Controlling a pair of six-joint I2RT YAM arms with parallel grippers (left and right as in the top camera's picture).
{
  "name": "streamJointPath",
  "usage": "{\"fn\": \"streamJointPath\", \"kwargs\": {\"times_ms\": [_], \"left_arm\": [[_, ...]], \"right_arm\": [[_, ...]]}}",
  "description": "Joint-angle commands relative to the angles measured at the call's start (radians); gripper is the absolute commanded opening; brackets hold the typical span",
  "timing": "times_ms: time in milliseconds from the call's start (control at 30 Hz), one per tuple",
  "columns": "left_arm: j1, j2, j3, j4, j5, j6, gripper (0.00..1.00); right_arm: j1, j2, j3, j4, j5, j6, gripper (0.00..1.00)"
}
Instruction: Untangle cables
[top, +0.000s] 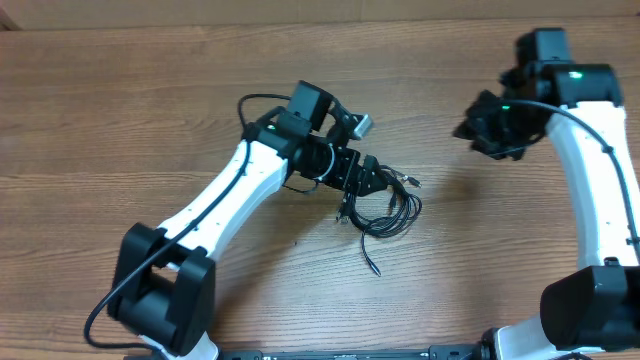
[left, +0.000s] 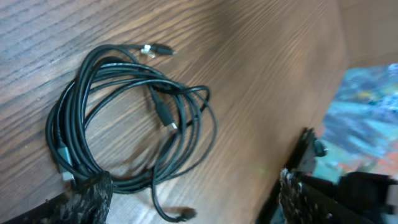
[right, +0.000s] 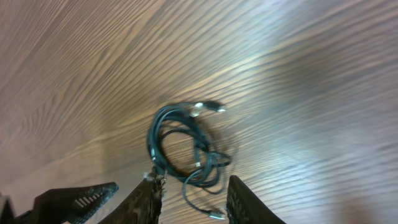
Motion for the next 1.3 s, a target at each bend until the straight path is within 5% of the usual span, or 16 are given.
{"fn": "streamJointPath", "kwargs": {"times_ms": [0,200,400,567,733,1167,1200,1267], "left_arm": [[-0.016,0.078,0.011,0.051,-0.074,0.077,0.85],[-0.019,0.167,0.011,0.17,-0.278,0.146,0.78],[-0.037,0.23,0.011,0.224,-0.281,0.244,0.58],[-0.064,0.242,0.011,0.278,-0.283,0.271,0.54],[-0.09,0.256,0.011,0.313,-0.445,0.27,0.44],[-0.098,0.303,0.011,0.283,-0.452,0.217,0.15],[-0.099,0.303,0.011,0.272,-0.452,0.189,0.04],[-0.092,0.295,0.028,0.233,-0.447,0.098,0.05]], "right_arm": [[-0.051,-0.029,0.027,-0.013,-0.005,-0.069,0.33],[-0.053,-0.029,0.027,-0.032,0.007,-0.106,0.42],[-0.053,-0.029,0.027,-0.032,0.011,-0.11,0.43],[-0.052,-0.029,0.027,-0.032,0.011,-0.125,0.43],[-0.052,-0.029,0.027,-0.032,0.011,-0.132,0.43],[-0.05,-0.029,0.027,-0.032,0.009,-0.132,0.43],[-0.048,-0.029,0.027,-0.032,0.001,-0.132,0.43],[-0.045,-0.029,0.027,-0.033,-0.015,-0.137,0.43]]}}
